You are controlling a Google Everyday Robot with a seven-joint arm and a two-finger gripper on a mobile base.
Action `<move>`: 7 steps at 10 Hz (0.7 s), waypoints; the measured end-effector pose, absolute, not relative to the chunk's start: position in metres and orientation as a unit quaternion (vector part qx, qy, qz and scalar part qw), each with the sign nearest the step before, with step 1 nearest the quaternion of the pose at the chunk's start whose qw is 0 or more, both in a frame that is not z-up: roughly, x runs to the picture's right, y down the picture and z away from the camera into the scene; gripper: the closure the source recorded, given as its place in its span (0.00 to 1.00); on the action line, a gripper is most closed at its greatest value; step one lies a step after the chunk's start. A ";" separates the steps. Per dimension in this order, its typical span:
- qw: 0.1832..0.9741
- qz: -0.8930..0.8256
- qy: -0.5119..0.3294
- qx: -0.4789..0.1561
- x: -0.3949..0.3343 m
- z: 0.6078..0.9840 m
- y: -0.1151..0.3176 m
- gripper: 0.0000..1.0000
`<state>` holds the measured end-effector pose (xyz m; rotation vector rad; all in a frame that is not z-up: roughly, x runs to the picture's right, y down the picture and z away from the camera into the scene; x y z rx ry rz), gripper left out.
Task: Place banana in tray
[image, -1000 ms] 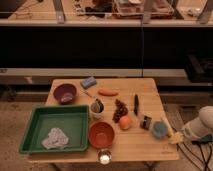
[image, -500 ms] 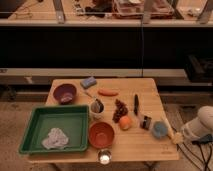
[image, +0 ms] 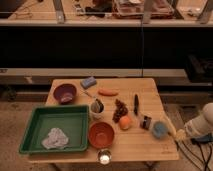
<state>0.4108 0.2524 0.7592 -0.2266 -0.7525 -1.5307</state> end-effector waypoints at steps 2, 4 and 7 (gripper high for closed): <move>0.673 -0.660 -0.321 -0.091 0.417 0.738 0.222 0.94; 0.675 -0.663 -0.316 -0.072 0.414 0.708 0.187 0.94; 0.653 -0.691 -0.310 -0.029 0.392 0.658 0.143 0.94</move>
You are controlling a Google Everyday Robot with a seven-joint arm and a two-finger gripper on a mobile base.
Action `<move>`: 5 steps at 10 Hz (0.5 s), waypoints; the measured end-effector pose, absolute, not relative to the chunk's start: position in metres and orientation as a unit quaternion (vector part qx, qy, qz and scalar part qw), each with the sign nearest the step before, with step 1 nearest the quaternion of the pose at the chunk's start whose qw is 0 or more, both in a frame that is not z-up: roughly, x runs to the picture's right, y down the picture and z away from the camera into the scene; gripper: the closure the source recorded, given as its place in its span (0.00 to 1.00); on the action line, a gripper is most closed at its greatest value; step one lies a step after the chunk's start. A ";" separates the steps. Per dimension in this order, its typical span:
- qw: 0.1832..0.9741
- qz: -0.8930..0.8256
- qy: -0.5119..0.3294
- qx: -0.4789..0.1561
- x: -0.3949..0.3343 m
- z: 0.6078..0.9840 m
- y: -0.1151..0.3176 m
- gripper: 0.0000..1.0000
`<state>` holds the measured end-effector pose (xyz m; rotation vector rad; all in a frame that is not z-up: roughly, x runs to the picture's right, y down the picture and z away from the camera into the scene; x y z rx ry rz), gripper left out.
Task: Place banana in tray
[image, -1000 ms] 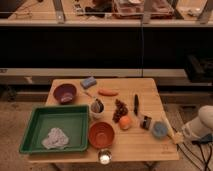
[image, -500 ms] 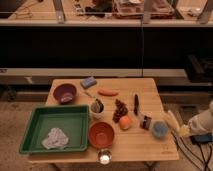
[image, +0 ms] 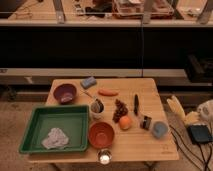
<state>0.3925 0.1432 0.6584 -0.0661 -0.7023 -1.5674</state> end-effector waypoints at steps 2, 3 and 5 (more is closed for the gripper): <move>0.636 -0.705 -0.313 -0.005 0.371 0.639 0.133 0.94; 0.626 -0.712 -0.317 0.004 0.357 0.629 0.129 0.94; 0.587 -0.739 -0.330 0.007 0.311 0.616 0.127 0.94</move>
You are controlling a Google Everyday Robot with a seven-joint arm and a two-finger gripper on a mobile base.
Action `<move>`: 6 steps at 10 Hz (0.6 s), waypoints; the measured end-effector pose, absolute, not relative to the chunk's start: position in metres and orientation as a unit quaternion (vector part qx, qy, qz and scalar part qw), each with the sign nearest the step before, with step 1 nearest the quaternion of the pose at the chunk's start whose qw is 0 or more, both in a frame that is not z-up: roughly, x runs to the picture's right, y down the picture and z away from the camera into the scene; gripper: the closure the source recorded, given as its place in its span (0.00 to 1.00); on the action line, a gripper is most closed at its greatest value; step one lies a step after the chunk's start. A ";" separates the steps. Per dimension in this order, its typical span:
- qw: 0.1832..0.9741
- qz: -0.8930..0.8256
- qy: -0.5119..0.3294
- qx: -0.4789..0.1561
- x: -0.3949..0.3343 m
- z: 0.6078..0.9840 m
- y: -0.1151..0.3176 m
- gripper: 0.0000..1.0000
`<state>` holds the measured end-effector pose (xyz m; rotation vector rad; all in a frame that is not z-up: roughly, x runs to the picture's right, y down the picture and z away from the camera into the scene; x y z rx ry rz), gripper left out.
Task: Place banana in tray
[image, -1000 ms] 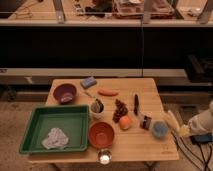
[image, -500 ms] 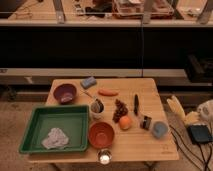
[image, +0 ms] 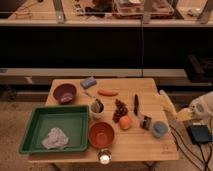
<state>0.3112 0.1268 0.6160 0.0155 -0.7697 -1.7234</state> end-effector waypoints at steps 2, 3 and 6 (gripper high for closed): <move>0.542 -0.764 -0.351 0.000 0.261 0.607 0.134 0.94; 0.520 -0.774 -0.361 -0.002 0.238 0.602 0.140 0.94; 0.440 -0.807 -0.393 -0.004 0.167 0.577 0.174 0.94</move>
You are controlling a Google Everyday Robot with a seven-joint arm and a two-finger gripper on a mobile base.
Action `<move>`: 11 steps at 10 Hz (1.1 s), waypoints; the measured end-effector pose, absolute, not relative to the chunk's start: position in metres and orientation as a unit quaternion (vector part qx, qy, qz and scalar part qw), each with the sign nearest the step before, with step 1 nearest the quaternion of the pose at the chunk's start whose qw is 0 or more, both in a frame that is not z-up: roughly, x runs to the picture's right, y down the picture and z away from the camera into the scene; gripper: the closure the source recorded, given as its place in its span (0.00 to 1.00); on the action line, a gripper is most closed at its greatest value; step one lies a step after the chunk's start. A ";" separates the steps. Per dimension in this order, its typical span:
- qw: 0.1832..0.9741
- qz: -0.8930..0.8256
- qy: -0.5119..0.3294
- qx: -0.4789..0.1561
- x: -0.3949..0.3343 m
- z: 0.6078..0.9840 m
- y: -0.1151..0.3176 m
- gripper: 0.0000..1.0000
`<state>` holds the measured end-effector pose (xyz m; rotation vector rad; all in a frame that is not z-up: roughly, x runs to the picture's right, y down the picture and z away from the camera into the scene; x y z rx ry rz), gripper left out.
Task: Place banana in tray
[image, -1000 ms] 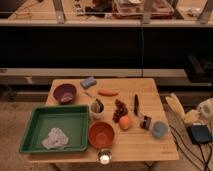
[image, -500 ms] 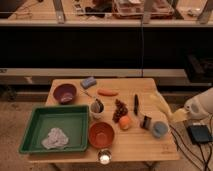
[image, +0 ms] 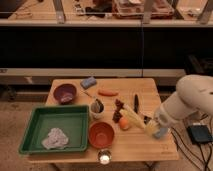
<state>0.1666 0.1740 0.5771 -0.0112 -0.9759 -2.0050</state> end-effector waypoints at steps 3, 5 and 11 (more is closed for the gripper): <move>0.337 -0.840 -0.425 0.013 0.087 0.529 0.230 0.94; 0.286 -0.853 -0.437 0.023 0.044 0.503 0.260 0.94; 0.247 -0.861 -0.444 0.028 0.003 0.484 0.285 0.94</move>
